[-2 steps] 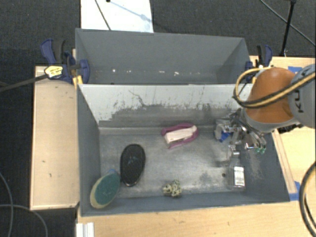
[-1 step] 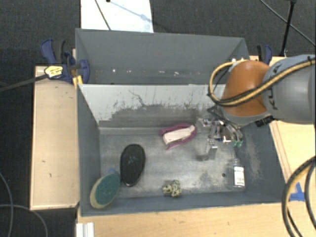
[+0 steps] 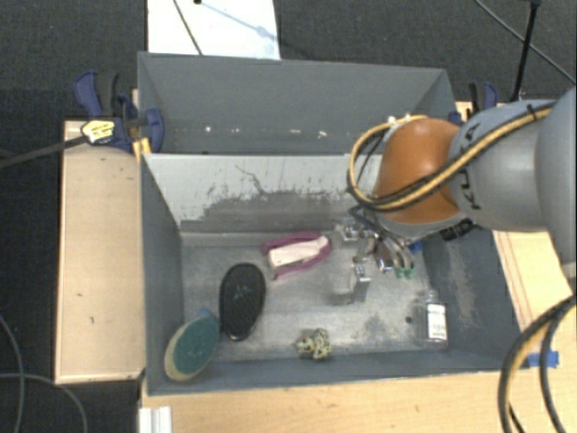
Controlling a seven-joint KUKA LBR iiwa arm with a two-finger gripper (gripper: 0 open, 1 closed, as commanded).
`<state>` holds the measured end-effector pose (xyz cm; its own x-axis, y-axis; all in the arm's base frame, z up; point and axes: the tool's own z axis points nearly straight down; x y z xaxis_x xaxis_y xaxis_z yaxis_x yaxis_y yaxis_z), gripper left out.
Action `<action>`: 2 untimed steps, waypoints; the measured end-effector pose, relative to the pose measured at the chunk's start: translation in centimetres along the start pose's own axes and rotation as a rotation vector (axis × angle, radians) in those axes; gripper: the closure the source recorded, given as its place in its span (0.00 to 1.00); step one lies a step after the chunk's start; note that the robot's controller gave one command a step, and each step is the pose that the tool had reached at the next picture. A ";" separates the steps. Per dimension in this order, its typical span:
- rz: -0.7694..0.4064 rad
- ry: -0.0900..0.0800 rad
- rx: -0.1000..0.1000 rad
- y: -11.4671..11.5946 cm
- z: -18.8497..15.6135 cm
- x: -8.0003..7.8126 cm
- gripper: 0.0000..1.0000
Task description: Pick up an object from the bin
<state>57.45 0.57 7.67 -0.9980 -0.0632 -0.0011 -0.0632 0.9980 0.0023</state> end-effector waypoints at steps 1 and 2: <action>-0.094 -0.005 0.001 4.6 0.6 -1.8 0.00; 0.254 -0.007 0.001 3.4 -4.2 -1.1 0.00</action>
Offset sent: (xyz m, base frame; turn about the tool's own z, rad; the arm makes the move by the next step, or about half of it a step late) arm 0.0132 0.0450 -0.0067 -0.0931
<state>58.32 3.99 11.91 -0.9818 0.1898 -0.0071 0.1898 0.9818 0.0019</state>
